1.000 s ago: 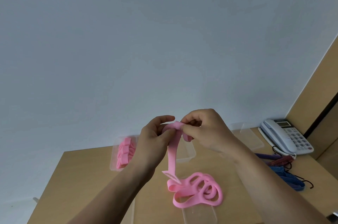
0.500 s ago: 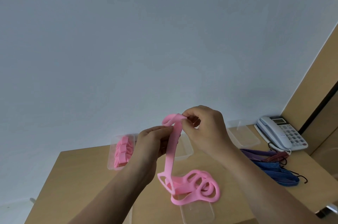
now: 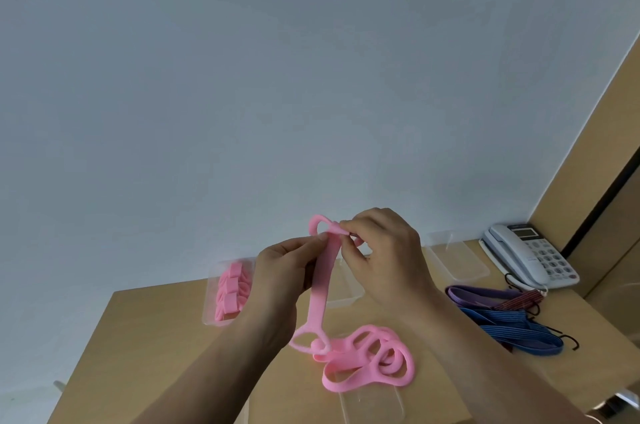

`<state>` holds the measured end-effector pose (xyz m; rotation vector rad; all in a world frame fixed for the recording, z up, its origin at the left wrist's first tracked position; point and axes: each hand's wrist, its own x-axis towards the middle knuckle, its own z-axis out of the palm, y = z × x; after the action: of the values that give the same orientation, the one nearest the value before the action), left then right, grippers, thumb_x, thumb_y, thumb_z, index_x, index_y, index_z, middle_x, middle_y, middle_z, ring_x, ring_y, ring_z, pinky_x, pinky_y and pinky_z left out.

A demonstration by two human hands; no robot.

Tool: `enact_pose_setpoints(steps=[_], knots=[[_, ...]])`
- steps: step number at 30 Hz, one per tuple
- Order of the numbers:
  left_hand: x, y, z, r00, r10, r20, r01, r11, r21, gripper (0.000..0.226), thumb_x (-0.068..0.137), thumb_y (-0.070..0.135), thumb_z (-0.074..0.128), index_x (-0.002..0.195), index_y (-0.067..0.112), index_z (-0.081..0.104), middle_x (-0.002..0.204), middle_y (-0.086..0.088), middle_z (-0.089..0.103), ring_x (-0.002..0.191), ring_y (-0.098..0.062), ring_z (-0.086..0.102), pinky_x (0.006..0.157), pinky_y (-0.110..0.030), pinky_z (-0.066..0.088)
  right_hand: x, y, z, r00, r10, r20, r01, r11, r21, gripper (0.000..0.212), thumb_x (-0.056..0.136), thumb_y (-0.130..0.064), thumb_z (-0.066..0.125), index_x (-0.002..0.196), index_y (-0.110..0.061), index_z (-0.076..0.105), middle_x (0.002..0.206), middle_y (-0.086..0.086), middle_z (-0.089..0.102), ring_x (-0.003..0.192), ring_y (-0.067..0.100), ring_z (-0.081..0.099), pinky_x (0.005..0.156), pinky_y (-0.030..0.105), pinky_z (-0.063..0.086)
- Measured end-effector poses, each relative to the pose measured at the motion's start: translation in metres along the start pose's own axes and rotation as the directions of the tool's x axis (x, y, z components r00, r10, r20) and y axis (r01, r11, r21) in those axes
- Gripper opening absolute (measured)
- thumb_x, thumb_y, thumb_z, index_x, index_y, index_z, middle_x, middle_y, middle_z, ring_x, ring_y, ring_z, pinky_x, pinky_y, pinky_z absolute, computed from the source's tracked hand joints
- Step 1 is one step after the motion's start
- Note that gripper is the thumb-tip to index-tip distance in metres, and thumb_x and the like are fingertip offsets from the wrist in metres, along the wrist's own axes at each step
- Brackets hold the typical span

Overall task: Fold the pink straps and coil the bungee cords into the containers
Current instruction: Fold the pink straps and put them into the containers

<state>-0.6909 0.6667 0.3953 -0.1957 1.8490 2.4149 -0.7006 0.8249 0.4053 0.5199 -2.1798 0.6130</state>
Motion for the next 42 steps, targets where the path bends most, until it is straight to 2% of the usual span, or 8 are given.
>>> enact_pose_setpoints(steps=[5,8,15,20,25,29,36,42], knots=[[-0.002,0.003,0.002,0.994,0.065,0.089,-0.063,0.998,-0.019,0.029,0.079,0.036,0.08,0.095,0.013,0.084,0.103,-0.02,0.078,0.088,-0.021,0.068,0.088,-0.038,0.055,0.0,-0.001,-0.003,0.997,-0.072,0.001,0.072,0.996,-0.056,0.008,0.084,-0.004,0.076,0.089,-0.011,0.076,0.077,0.0,0.061,0.074,0.019,0.056,0.06,0.03,0.049],[-0.002,0.002,0.002,0.993,0.081,0.086,-0.079,0.996,-0.033,0.041,0.069,0.042,0.085,0.091,0.008,0.083,0.092,-0.018,0.076,0.081,-0.02,0.067,0.084,-0.037,0.055,-0.001,-0.002,-0.005,0.996,-0.091,0.02,0.092,0.994,-0.056,0.005,0.09,-0.008,0.071,0.087,-0.009,0.076,0.08,0.001,0.061,0.076,0.019,0.055,0.059,0.032,0.049],[0.0,-0.003,0.001,0.995,0.063,0.072,-0.061,0.998,-0.028,0.018,0.09,0.025,0.076,0.096,0.009,0.084,0.1,-0.021,0.078,0.09,-0.028,0.071,0.097,-0.048,0.057,-0.003,-0.004,-0.007,0.994,-0.088,0.061,0.09,0.995,-0.041,0.011,0.091,-0.01,0.071,0.098,-0.012,0.079,0.084,0.002,0.06,0.078,0.017,0.053,0.066,0.02,0.039],[0.001,-0.004,0.001,0.995,0.075,0.06,-0.073,0.997,-0.038,0.013,0.092,0.017,0.073,0.096,0.013,0.085,0.099,-0.016,0.08,0.095,-0.03,0.074,0.093,-0.042,0.058,-0.004,-0.004,-0.008,0.994,-0.069,0.085,0.073,0.996,-0.042,0.013,0.09,-0.013,0.073,0.101,-0.016,0.079,0.091,0.002,0.063,0.084,0.019,0.056,0.067,0.024,0.045],[0.002,-0.008,-0.002,0.989,0.082,0.119,-0.082,0.997,-0.007,0.015,0.095,0.015,0.07,0.1,0.012,0.084,0.106,-0.012,0.08,0.11,-0.035,0.073,0.104,-0.052,0.054,0.005,-0.004,-0.01,0.969,0.18,0.172,-0.205,0.968,0.146,0.021,0.092,-0.023,0.07,0.111,-0.015,0.073,0.11,-0.002,0.067,0.101,0.016,0.061,0.083,0.03,0.052],[0.002,-0.008,-0.002,0.99,0.098,0.101,-0.099,0.995,0.01,0.013,0.088,0.014,0.075,0.097,0.017,0.085,0.103,-0.011,0.081,0.104,-0.03,0.075,0.099,-0.045,0.058,0.013,0.0,-0.012,0.895,0.211,0.393,-0.324,0.913,0.249,0.014,0.095,-0.024,0.063,0.09,-0.016,0.073,0.085,-0.003,0.072,0.083,0.015,0.064,0.075,0.039,0.053],[0.006,-0.009,-0.005,0.985,-0.014,0.172,-0.007,0.993,0.12,0.014,0.094,0.025,0.073,0.095,0.015,0.083,0.096,-0.01,0.08,0.082,-0.02,0.073,0.073,-0.029,0.059,0.012,0.005,-0.014,0.896,0.269,0.354,-0.384,0.87,0.31,0.01,0.086,-0.016,0.069,0.083,-0.023,0.075,0.079,-0.017,0.071,0.076,0.009,0.066,0.071,0.027,0.054],[0.006,-0.01,-0.009,0.964,-0.02,0.264,-0.012,0.992,0.122,0.03,0.079,0.038,0.081,0.099,0.017,0.082,0.1,-0.007,0.079,0.084,-0.017,0.071,0.08,-0.032,0.056,0.005,0.004,-0.012,0.944,0.22,0.247,-0.281,0.928,0.246,0.016,0.082,-0.002,0.073,0.082,-0.018,0.075,0.073,-0.021,0.063,0.071,0.002,0.059,0.067,0.005,0.041]])
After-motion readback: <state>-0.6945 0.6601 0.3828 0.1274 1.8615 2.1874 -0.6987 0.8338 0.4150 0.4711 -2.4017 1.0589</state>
